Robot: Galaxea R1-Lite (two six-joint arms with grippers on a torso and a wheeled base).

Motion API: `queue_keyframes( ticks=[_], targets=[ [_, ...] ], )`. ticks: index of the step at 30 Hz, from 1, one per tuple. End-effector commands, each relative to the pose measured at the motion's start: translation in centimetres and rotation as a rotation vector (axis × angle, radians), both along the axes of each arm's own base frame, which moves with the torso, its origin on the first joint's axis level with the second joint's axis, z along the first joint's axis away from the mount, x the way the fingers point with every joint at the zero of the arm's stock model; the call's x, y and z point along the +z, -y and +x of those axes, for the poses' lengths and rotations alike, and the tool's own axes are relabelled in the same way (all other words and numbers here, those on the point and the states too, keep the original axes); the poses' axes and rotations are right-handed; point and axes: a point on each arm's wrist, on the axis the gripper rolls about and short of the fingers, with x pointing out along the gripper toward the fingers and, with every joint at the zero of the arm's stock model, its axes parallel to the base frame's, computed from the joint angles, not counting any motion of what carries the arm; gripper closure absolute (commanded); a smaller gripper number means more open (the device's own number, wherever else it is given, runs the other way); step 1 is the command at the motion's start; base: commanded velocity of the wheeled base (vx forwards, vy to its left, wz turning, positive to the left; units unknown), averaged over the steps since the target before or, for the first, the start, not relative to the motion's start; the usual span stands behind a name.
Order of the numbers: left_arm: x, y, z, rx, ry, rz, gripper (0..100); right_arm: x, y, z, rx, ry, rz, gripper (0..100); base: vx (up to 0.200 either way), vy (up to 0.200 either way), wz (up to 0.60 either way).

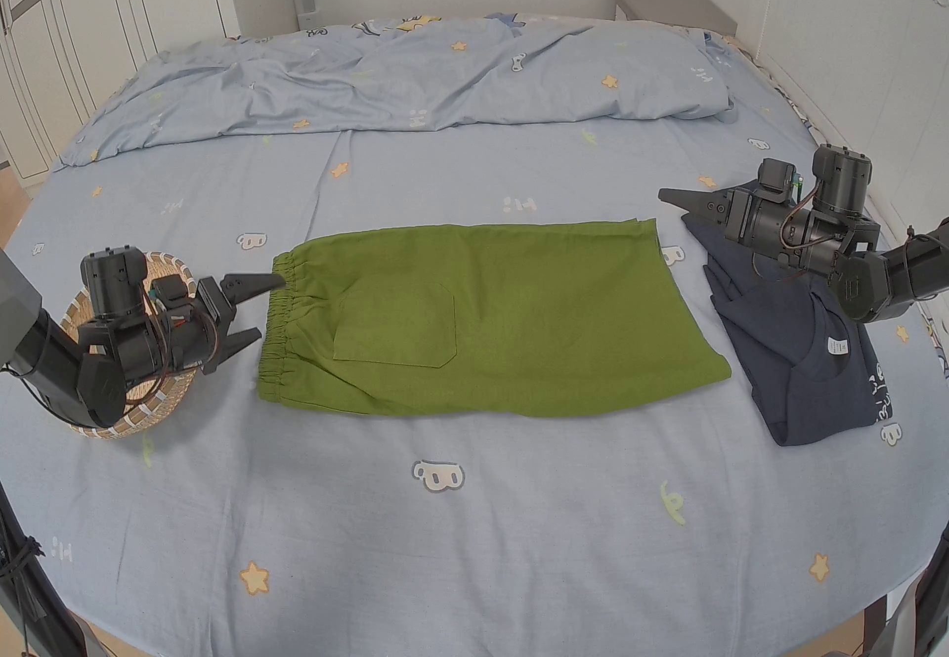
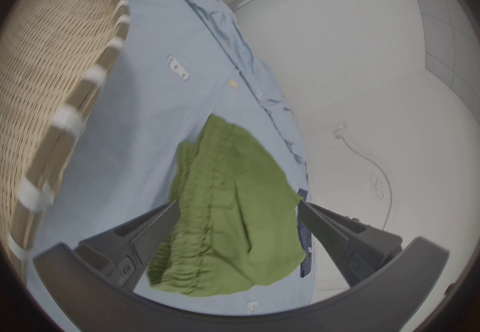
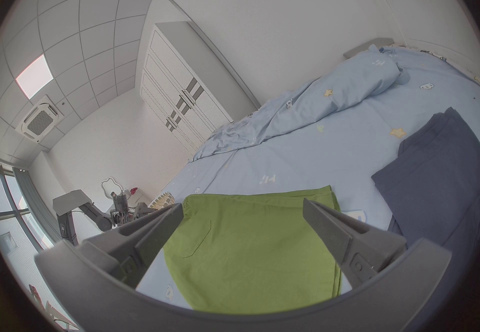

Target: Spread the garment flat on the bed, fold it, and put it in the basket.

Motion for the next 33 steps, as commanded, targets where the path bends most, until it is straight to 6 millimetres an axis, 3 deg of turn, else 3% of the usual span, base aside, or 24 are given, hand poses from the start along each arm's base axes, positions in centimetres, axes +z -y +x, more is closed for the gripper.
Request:
queue_keyframes(
  ticks=[1, 6, 20, 33],
  targets=[
    [-2.8, 0.3, -0.1, -0.014, -0.062, 0.011, 0, 0.4, -0.1, -0.5, 0.007, 0.013, 0.001, 0, 0.0, 0.0, 0.0],
    [-4.4, 0.6, 1.1, -0.02, -0.061, 0.017, 0, 0.3, -0.1, -0.6, 0.007, 0.013, 0.001, 0, 0.0, 0.0, 0.0],
    [-5.3, -0.6, 1.5, 0.008, -0.075, 0.022, 0, 0.2, -0.4, -0.5, 0.013, 0.012, -0.002, 0, 0.0, 0.0, 0.0],
    [-6.7, 1.3, 3.6, -0.052, -0.097, 0.014, 0, 0.2, -0.3, -0.6, 0.007, 0.012, -0.002, 0, 0.0, 0.0, 0.0]
  ],
)
